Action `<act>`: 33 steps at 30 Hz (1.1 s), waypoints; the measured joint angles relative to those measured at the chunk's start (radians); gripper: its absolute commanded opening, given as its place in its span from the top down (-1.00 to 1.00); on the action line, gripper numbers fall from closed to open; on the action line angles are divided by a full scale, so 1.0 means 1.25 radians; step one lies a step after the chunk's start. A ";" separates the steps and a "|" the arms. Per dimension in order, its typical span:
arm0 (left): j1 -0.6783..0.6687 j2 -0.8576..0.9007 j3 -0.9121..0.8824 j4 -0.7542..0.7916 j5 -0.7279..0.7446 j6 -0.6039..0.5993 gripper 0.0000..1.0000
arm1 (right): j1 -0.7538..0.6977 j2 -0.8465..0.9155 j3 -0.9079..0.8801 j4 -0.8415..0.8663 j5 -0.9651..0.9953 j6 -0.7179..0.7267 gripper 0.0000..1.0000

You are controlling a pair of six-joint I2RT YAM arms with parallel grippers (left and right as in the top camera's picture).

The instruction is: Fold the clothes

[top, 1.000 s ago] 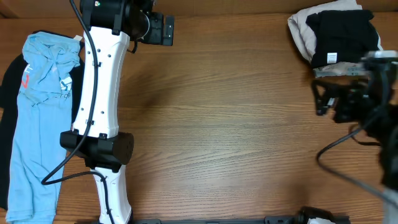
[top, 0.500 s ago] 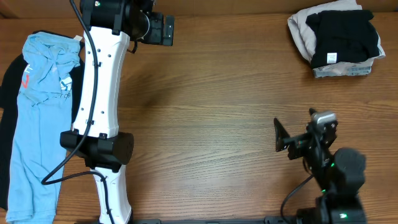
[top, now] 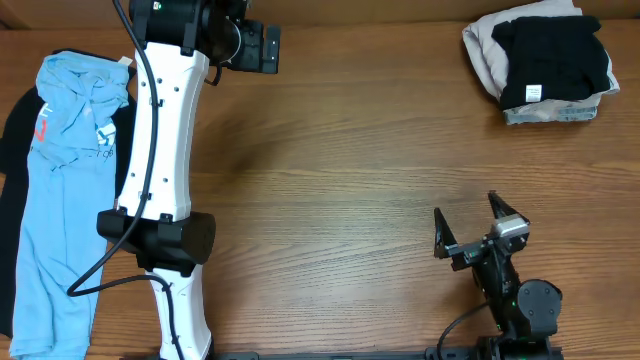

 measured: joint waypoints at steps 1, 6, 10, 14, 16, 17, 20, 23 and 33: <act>0.000 0.000 0.000 0.000 0.000 0.000 -1.00 | 0.000 -0.020 0.000 -0.032 0.000 0.001 -1.00; 0.000 0.000 0.000 0.000 0.000 0.000 -1.00 | 0.000 -0.087 0.000 -0.061 0.000 0.001 -1.00; 0.000 0.000 0.000 0.000 0.000 0.000 -1.00 | 0.000 -0.089 0.000 -0.083 0.000 0.000 -1.00; 0.000 0.000 0.000 0.000 0.000 0.000 -1.00 | 0.000 -0.089 0.000 -0.083 0.000 0.000 -1.00; 0.000 0.000 0.000 0.000 0.000 0.000 -0.99 | 0.000 -0.089 0.000 -0.083 0.000 0.000 -1.00; 0.000 0.000 0.000 0.000 0.000 0.000 -1.00 | 0.000 -0.089 0.000 -0.083 0.000 0.000 -1.00; 0.000 0.000 0.000 0.000 0.000 0.000 -1.00 | 0.000 -0.089 0.000 -0.083 0.000 0.000 -1.00; 0.000 0.000 0.000 0.000 0.000 0.000 -1.00 | 0.000 -0.089 0.000 -0.083 0.000 0.001 -1.00; 0.000 0.000 0.000 0.000 0.000 0.000 -1.00 | 0.000 -0.089 0.000 -0.083 0.000 0.000 -1.00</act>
